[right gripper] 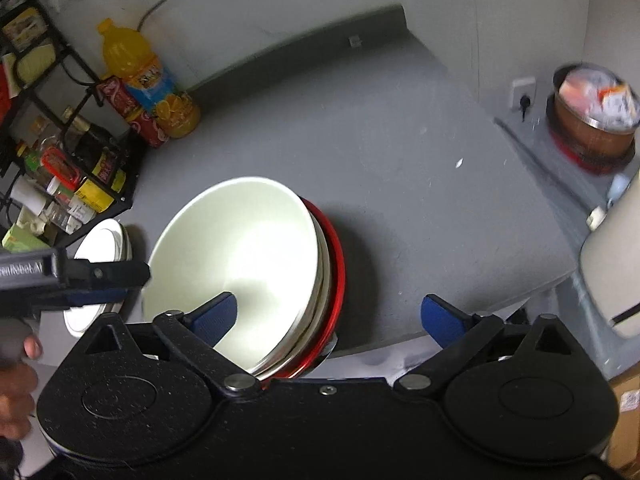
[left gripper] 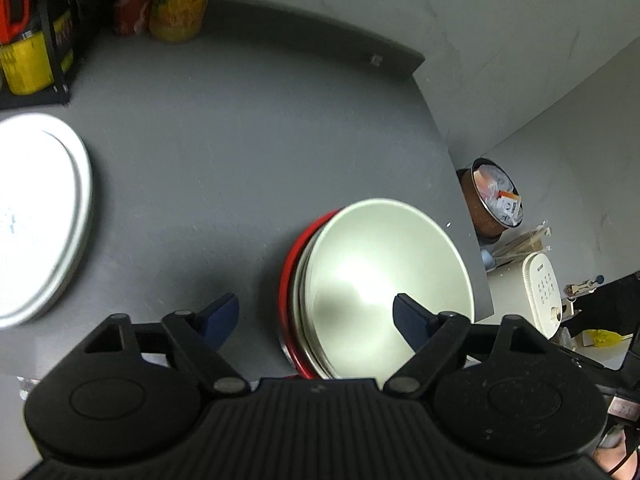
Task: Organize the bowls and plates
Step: 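Move both grippers to the red bowl holding the nested bowls, then close both grippers on the rim of the red bowl stack, then lift the bowl stack and lower it onto the 'BAKERY' plate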
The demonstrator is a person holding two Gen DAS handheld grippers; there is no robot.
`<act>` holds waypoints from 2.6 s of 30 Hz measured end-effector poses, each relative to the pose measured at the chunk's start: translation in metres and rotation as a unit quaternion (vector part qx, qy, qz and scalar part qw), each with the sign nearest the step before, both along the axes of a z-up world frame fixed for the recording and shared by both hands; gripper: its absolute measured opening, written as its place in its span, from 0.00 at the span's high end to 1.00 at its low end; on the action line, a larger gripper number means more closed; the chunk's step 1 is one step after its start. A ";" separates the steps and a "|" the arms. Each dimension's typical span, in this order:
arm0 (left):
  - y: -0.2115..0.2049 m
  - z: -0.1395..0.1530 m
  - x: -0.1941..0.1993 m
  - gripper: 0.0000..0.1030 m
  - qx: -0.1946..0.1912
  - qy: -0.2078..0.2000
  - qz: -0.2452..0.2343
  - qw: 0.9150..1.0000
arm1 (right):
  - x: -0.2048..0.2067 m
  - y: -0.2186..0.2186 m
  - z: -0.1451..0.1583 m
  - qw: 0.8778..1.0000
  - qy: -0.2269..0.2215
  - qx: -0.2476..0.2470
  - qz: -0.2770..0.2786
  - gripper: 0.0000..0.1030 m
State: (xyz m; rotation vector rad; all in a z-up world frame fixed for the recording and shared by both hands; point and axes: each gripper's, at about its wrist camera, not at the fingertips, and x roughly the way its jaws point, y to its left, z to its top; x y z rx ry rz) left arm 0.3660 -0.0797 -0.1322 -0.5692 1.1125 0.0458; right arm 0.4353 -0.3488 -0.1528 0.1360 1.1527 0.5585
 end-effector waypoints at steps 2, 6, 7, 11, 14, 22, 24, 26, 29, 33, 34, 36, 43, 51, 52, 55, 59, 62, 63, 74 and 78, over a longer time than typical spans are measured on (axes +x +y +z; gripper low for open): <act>0.001 -0.009 0.004 0.26 -0.003 0.010 0.009 1.000 | 0.004 0.006 -0.010 1.000 0.017 -0.004 0.007 0.14; 0.004 -0.026 0.013 0.40 -0.016 0.030 0.023 0.999 | 0.012 0.013 -0.025 0.999 0.044 -0.013 0.014 0.25; 0.005 -0.031 0.015 0.44 -0.024 0.036 0.025 0.999 | 0.014 0.014 -0.028 0.999 0.049 -0.013 0.019 0.28; 0.008 -0.044 0.021 0.59 -0.034 0.054 0.031 0.998 | 0.024 0.020 -0.041 0.997 0.073 -0.012 0.029 0.39; 0.011 -0.052 0.025 0.72 -0.043 0.066 0.035 0.996 | 0.029 0.026 -0.046 0.995 0.091 -0.010 0.044 0.50; 0.011 -0.058 0.030 0.73 -0.045 0.068 0.033 0.996 | 0.033 0.036 -0.051 0.992 0.104 -0.005 0.075 0.56; 0.010 -0.057 0.030 0.73 -0.043 0.066 0.035 0.996 | 0.035 0.032 -0.052 0.991 0.109 0.003 0.077 0.57; 0.009 -0.057 0.028 0.74 -0.044 0.064 0.037 0.996 | 0.036 0.033 -0.052 0.991 0.109 0.001 0.081 0.58; 0.011 -0.057 0.025 0.75 -0.041 0.066 0.040 0.996 | 0.036 0.034 -0.048 0.991 0.105 -0.002 0.086 0.61; 0.013 -0.053 0.022 0.75 -0.032 0.067 0.044 0.996 | 0.033 0.039 -0.044 0.990 0.099 -0.002 0.096 0.65; 0.015 -0.052 0.021 0.75 -0.031 0.068 0.047 0.996 | 0.033 0.039 -0.043 0.990 0.099 -0.001 0.097 0.66; 0.017 -0.049 0.020 0.75 -0.026 0.070 0.048 0.996 | 0.032 0.040 -0.042 0.990 0.100 0.005 0.095 0.67; 0.032 -0.032 0.017 0.74 -0.009 0.055 0.051 0.997 | 0.026 0.056 -0.030 0.990 0.087 0.011 0.112 0.68; 0.055 -0.019 0.011 0.74 -0.004 0.048 0.070 0.996 | 0.027 0.082 -0.021 0.989 0.080 0.017 0.126 0.68; 0.058 -0.016 0.010 0.74 -0.005 0.046 0.074 0.996 | 0.028 0.086 -0.019 0.988 0.079 0.018 0.128 0.68; 0.070 -0.008 0.007 0.74 -0.005 0.034 0.086 0.996 | 0.029 0.098 -0.011 0.988 0.071 0.021 0.139 0.68; 0.087 0.003 0.002 0.74 -0.002 0.026 0.099 0.995 | 0.028 0.120 -0.004 0.985 0.063 0.023 0.159 0.68; 0.100 0.009 -0.001 0.74 0.000 0.020 0.110 0.994 | 0.028 0.135 -0.001 0.983 0.066 0.028 0.167 0.68; 0.106 0.010 -0.003 0.74 -0.001 0.019 0.115 0.993 | 0.028 0.139 0.000 0.983 0.068 0.029 0.170 0.68; 0.171 0.031 -0.029 0.74 0.000 0.010 0.169 0.986 | 0.025 0.204 0.012 0.972 0.064 0.039 0.222 0.68; 0.195 0.035 -0.041 0.73 0.002 0.007 0.188 0.982 | 0.020 0.229 0.015 0.967 0.066 0.040 0.243 0.68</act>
